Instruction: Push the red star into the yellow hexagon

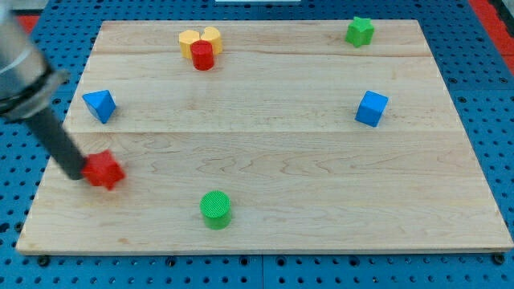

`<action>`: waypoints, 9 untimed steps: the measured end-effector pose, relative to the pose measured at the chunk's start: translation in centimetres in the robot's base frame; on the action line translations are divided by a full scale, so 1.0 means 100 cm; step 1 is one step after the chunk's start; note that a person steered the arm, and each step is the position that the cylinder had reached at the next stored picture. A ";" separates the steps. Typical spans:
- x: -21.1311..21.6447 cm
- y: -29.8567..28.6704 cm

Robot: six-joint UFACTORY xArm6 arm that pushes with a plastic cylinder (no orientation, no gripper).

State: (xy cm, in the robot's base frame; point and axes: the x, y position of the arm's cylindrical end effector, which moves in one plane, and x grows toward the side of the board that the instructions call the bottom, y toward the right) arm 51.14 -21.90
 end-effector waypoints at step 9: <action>-0.152 0.092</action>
State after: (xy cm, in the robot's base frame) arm 35.90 -12.67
